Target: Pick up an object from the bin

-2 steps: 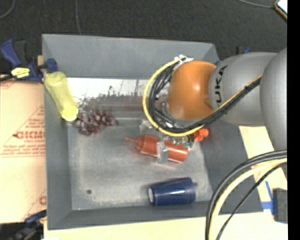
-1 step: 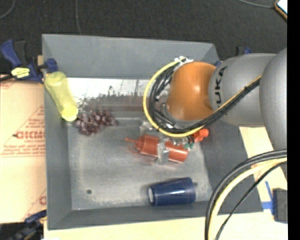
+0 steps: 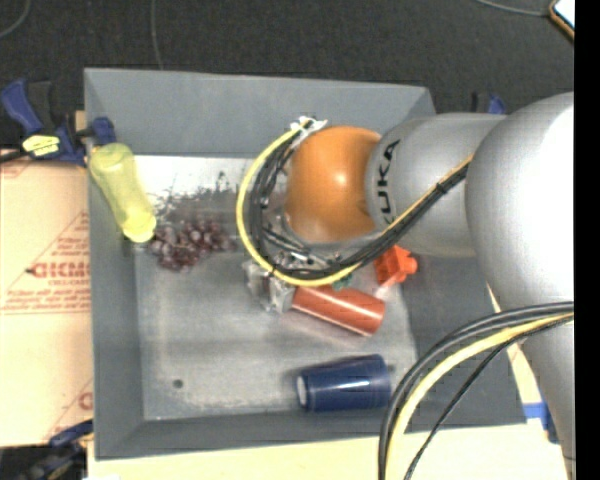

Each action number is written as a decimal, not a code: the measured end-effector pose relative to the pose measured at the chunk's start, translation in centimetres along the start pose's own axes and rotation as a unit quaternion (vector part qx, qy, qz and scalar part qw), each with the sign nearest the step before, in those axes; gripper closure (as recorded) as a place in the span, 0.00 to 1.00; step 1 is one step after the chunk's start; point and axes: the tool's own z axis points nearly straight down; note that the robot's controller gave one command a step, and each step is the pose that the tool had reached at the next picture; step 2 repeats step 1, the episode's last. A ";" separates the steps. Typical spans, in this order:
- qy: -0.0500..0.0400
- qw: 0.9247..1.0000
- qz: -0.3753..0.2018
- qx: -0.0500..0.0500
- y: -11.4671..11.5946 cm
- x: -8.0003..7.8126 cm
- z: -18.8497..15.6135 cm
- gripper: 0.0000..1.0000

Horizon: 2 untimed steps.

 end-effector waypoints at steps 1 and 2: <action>0.000 1.000 0.001 0.000 0.0 0.0 0.0 1.00; 0.000 1.000 0.001 0.000 0.0 0.0 0.0 1.00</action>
Offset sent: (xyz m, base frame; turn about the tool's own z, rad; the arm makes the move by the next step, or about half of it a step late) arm -0.0026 -0.0354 0.0001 0.1344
